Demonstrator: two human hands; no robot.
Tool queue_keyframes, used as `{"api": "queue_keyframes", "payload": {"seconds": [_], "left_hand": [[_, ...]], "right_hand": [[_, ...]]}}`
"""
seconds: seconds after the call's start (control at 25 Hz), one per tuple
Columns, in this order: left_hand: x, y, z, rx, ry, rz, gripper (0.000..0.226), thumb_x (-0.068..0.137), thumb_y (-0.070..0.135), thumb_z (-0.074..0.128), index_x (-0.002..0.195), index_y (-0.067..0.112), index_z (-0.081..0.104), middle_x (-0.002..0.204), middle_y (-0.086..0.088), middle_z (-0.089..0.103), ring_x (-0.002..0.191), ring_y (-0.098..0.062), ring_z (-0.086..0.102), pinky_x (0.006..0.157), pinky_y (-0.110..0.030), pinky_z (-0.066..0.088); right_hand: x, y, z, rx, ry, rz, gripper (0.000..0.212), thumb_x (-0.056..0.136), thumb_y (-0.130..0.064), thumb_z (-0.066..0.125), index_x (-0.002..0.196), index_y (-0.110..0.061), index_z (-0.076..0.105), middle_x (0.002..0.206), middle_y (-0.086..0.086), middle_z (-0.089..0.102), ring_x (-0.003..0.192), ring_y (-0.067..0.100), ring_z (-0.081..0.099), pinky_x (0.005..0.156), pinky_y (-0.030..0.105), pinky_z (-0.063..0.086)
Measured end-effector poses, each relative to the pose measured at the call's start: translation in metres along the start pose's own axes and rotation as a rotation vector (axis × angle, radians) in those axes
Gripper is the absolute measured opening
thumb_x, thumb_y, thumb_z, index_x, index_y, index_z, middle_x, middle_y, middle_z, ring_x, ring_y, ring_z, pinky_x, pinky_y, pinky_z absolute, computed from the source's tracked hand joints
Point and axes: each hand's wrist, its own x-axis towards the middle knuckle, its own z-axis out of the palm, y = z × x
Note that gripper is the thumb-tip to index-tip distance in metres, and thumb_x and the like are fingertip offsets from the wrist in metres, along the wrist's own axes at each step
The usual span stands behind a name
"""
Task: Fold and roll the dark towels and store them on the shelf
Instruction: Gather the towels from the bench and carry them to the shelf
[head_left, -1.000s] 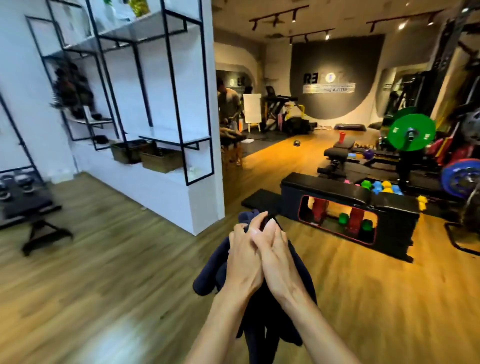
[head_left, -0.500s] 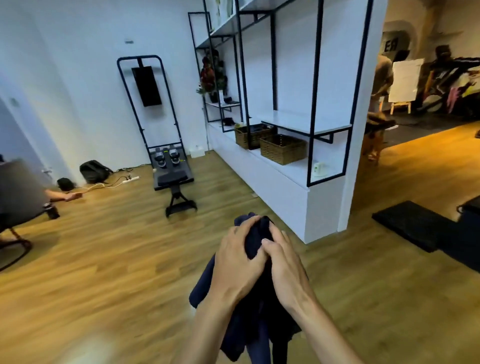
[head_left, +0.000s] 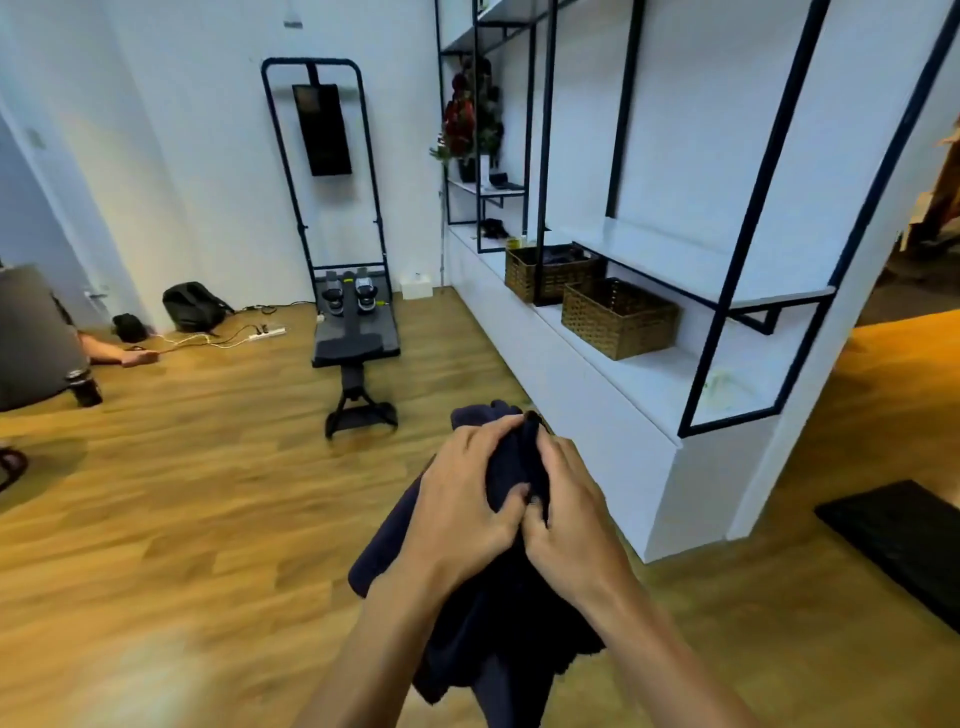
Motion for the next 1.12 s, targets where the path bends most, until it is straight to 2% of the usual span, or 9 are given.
{"api": "queue_keyframes", "payload": {"seconds": [0.12,0.24,0.44,0.64,0.8,0.96,1.12], "left_hand": [[0.103,-0.042,0.041,0.082,-0.056,0.113,0.060,0.077,0.035,0.049,0.136,0.023,0.042,0.123,0.003,0.054,0.111,-0.013,0.049,0.096,-0.035,0.043],[0.200,-0.061,0.069,0.135,-0.097,0.245,0.061,0.075,0.030,0.046,0.133,0.017,0.038,0.120,-0.004,0.055,0.106,-0.020,0.049,0.093,-0.040,0.043],[0.372,-0.123,0.135,0.171,-0.121,0.357,0.074,0.073,0.025,0.050,0.142,0.020,0.024,0.126,-0.008,0.050,0.113,-0.023,0.046,0.099,-0.035,0.038],[0.535,-0.153,0.195,0.138,-0.109,0.441,0.077,0.072,0.021,0.051,0.145,0.012,0.028,0.123,-0.011,0.051,0.112,-0.025,0.046,0.101,-0.030,0.035],[0.679,-0.152,0.234,0.106,-0.007,0.520,0.077,0.073,0.017,0.052,0.147,0.009,0.032,0.124,-0.014,0.051,0.115,-0.025,0.044,0.102,-0.022,0.027],[0.815,-0.137,0.280,0.010,0.065,0.712,0.078,0.073,0.013,0.052,0.148,0.009,0.031,0.125,-0.016,0.052,0.114,-0.027,0.045,0.102,-0.025,0.030],[0.955,-0.097,0.311,-0.145,0.125,0.934,0.082,0.070,0.013,0.050,0.149,0.009,0.029,0.129,-0.016,0.051,0.115,-0.027,0.045,0.098,-0.018,0.026]], "right_hand": [[0.096,0.051,0.000,-0.084,0.053,-0.036,0.060,0.087,-0.004,0.049,0.145,-0.014,0.036,0.130,-0.006,0.045,0.121,0.009,0.047,0.102,0.025,0.040],[0.182,0.085,-0.011,-0.179,0.106,-0.035,0.059,0.088,-0.012,0.049,0.144,-0.011,0.032,0.132,-0.003,0.042,0.122,0.015,0.045,0.101,0.034,0.042],[0.348,0.169,-0.023,-0.373,0.163,-0.119,0.070,0.083,-0.011,0.053,0.147,-0.001,0.026,0.142,0.008,0.036,0.131,0.021,0.036,0.112,0.032,0.030],[0.503,0.242,-0.056,-0.410,0.214,-0.129,0.071,0.085,-0.012,0.057,0.148,-0.004,0.025,0.136,0.004,0.037,0.126,0.018,0.038,0.111,0.025,0.028],[0.631,0.278,-0.109,-0.425,0.306,-0.116,0.065,0.085,-0.013,0.059,0.143,-0.008,0.032,0.130,0.005,0.042,0.118,0.017,0.043,0.102,0.031,0.040],[0.736,0.312,-0.173,-0.514,0.432,-0.122,0.067,0.085,-0.012,0.057,0.145,-0.012,0.029,0.133,0.004,0.040,0.120,0.016,0.043,0.100,0.026,0.040],[0.834,0.321,-0.254,-0.701,0.601,-0.108,0.069,0.082,-0.015,0.056,0.145,-0.010,0.028,0.133,0.005,0.039,0.120,0.020,0.043,0.098,0.028,0.040]]}}
